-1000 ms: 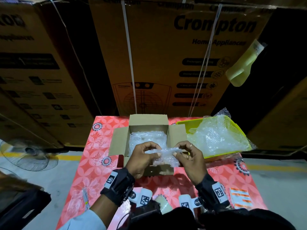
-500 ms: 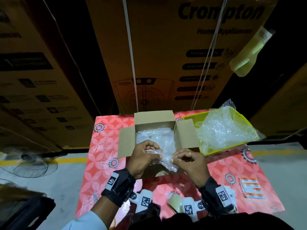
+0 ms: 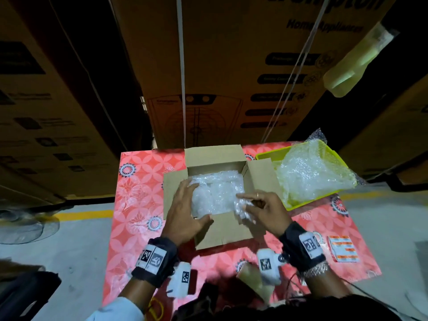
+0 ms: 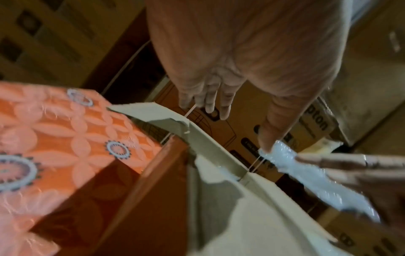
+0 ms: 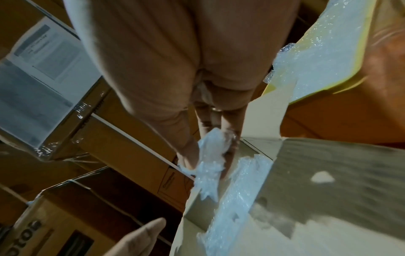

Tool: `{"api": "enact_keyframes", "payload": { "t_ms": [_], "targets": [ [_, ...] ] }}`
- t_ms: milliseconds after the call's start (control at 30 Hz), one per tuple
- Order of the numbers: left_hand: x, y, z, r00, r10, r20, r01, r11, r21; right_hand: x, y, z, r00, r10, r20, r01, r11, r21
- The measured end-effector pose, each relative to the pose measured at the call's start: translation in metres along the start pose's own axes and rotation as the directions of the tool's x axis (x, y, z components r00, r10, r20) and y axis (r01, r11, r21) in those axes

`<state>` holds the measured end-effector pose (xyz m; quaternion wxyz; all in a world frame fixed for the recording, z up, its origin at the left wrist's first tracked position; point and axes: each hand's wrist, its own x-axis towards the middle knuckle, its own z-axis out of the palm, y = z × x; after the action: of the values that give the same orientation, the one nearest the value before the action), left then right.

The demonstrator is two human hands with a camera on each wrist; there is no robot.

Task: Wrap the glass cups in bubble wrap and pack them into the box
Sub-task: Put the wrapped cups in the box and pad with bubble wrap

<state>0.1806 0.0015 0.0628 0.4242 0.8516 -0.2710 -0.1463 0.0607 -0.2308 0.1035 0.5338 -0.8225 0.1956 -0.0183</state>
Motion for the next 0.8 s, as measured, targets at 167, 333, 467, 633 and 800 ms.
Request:
{"api": "enact_keyframes", "payload": {
  "t_ms": [167, 333, 467, 633, 800],
  "targets": [
    [0.004, -0.03, 0.021, 0.99, -0.102, 0.093, 0.085, 0.981, 0.173, 0.074, 0.023, 0.011, 0.989, 0.127, 0.07, -0.093, 0.925, -0.367],
    [0.002, -0.037, 0.03, 0.995, -0.085, 0.054, 0.075, 0.984, 0.161, 0.111, 0.048, 0.034, 0.944, 0.316, 0.097, -0.208, 0.795, -0.57],
    [0.002, -0.039, 0.033, 0.996, -0.073, 0.045, 0.066, 0.988, 0.138, 0.12, 0.054, 0.044, 0.944, 0.323, 0.06, -0.213, 0.741, -0.637],
    [0.004, -0.043, 0.034, 0.996, -0.078, 0.045, 0.073, 0.992, 0.1, 0.12, 0.055, 0.049, 0.956, 0.292, 0.012, -0.206, 0.705, -0.679],
    [0.004, -0.044, 0.036, 0.996, -0.081, 0.044, 0.077, 0.994, 0.084, 0.122, 0.05, 0.05, 0.962, 0.272, 0.007, -0.188, 0.684, -0.704]
  ]
}}
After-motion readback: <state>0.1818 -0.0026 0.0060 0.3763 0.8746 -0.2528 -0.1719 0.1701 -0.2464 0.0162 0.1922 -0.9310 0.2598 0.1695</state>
